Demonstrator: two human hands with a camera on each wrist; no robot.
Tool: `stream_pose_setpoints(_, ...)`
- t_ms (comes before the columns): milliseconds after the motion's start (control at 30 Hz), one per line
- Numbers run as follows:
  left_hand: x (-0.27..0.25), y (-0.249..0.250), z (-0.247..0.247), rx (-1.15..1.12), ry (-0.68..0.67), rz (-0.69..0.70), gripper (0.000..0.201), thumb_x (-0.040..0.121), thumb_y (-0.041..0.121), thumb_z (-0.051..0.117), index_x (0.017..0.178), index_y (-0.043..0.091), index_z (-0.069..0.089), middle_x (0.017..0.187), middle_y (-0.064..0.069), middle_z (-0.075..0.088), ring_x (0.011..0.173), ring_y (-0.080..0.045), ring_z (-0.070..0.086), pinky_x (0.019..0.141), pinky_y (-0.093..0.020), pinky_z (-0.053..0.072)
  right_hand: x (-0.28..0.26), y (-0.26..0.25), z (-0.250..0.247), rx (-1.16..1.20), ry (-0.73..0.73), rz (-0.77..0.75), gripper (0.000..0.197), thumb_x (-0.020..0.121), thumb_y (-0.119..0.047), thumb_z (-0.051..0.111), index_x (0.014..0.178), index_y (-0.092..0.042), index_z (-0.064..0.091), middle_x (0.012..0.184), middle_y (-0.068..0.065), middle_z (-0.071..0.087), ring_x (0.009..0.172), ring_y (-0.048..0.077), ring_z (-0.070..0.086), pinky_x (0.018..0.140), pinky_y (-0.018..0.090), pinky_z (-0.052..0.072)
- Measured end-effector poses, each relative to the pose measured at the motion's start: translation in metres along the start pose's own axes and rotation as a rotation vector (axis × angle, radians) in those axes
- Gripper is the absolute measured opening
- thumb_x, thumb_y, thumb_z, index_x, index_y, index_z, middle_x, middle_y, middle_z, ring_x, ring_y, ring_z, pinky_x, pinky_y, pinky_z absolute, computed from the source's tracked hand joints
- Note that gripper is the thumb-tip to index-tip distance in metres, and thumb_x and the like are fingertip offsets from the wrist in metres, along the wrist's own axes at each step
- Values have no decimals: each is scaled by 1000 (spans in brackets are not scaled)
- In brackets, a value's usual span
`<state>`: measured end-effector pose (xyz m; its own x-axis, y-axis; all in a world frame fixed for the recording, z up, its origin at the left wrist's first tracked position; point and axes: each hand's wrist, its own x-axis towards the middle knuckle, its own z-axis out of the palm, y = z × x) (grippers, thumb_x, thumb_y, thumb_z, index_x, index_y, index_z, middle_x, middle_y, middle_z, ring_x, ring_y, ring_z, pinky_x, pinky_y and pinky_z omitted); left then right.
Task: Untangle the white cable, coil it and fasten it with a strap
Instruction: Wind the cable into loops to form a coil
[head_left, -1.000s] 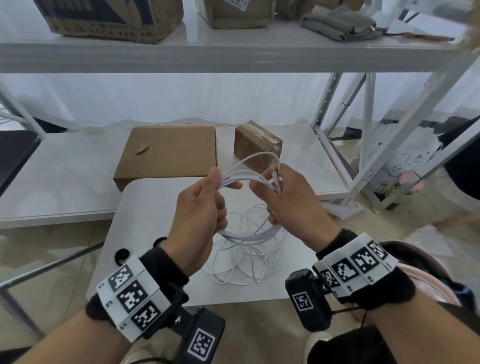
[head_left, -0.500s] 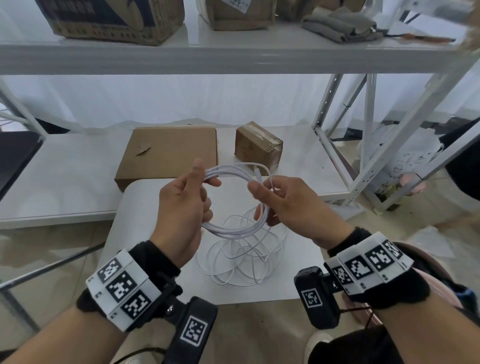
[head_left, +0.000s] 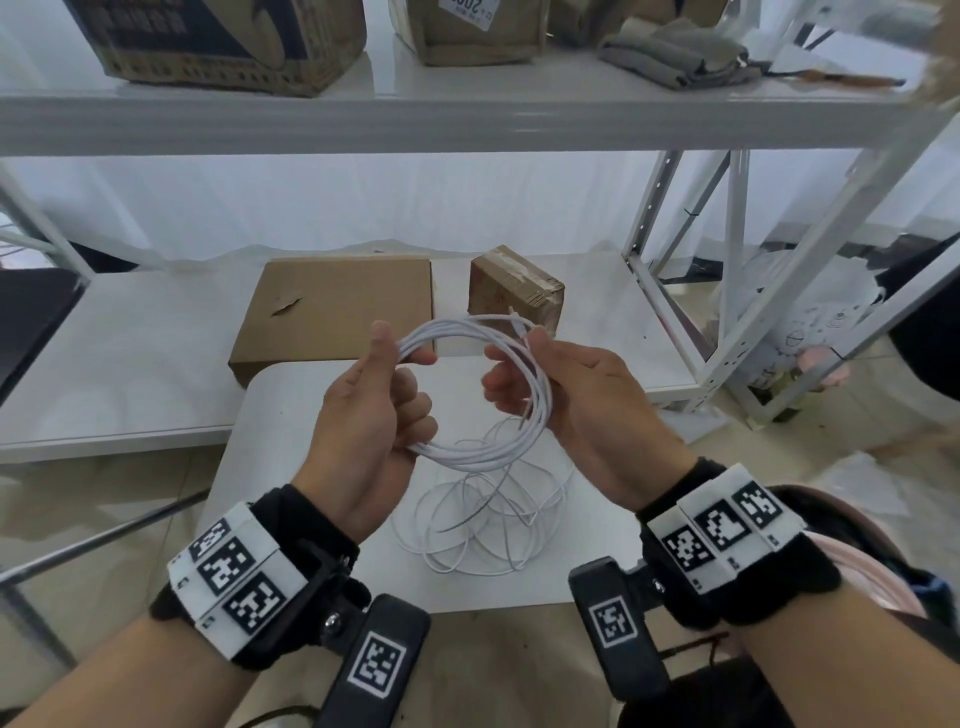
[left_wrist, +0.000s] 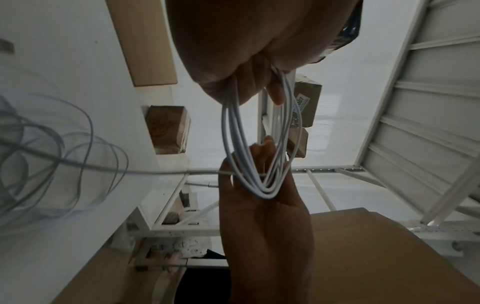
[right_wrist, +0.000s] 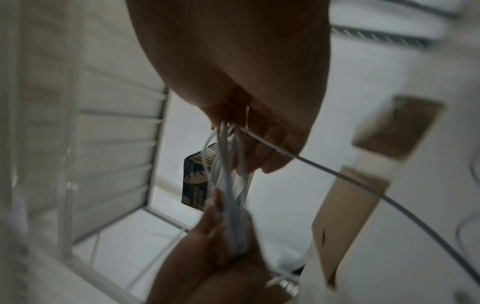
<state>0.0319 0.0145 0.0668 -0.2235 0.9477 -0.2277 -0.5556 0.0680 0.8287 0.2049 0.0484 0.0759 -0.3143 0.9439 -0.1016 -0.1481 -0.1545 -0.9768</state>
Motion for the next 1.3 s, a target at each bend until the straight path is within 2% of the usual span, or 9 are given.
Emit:
stream_pose_setpoints(133,-2,-7,1,-59,13,-59,43,103,46,42,86,10,57,63,3,19,48,-8,17,39,-18,24,-4,0,10,313,-3,81,45,106,-30,41,115,10,61,56,5,45,56,20,50,63,30,52)
stream_pose_setpoints(300,-5,-9,4,-131,-27,-139,39,103,44,44,86,11,57,61,4,25,50,-9,23,46,-19,30,-3,-4,12,442,34,93,32,102,-33,50,82,-14,67,61,-2,21,51,11,17,46,22,26)
stream_pose_setpoints(433,-9,-6,4,-82,-120,-178,34,104,33,47,83,9,60,61,2,30,52,-11,34,63,-27,36,0,-5,9,312,136,49,45,104,-28,50,67,-23,75,59,-4,19,47,9,14,42,21,15)
stream_pose_setpoints(633,-11,0,5,312,-134,27,31,105,14,35,102,12,66,62,-3,45,47,-12,35,49,-26,35,1,-5,3,136,99,55,35,104,-30,49,108,-1,69,54,-5,21,46,9,14,41,20,17)
stream_pose_setpoints(733,-12,4,3,545,-201,181,22,102,38,51,114,25,65,72,-2,56,60,-15,47,48,-23,38,-3,-3,7,42,30,44,38,104,-28,49,105,6,66,52,-5,23,44,10,15,43,20,15)
stream_pose_setpoints(800,-14,4,0,696,-296,268,35,93,48,62,126,35,56,74,2,56,61,-12,48,49,-23,39,-6,-2,10,-3,-8,34,35,104,-28,49,93,-2,68,52,-5,24,44,10,16,44,21,15)
stream_pose_setpoints(933,-13,4,-6,903,-358,400,51,91,36,68,138,35,47,76,15,67,57,-2,56,55,-13,43,-7,-4,11,-86,-71,28,41,104,-33,49,71,-14,63,55,-3,21,47,12,14,44,24,15)
stream_pose_setpoints(1133,-11,6,-6,939,-366,476,34,86,50,62,111,26,60,79,12,70,52,-3,50,51,-17,41,-3,-1,6,-124,-120,41,61,103,-39,47,99,22,53,55,-2,20,49,14,12,44,23,16)
stream_pose_setpoints(1300,-7,2,-6,908,-309,510,31,96,55,51,103,26,61,66,7,52,58,-12,44,52,-35,38,-5,-4,5,-112,-142,44,50,102,-42,47,72,-4,59,63,7,15,53,17,11,45,25,15)
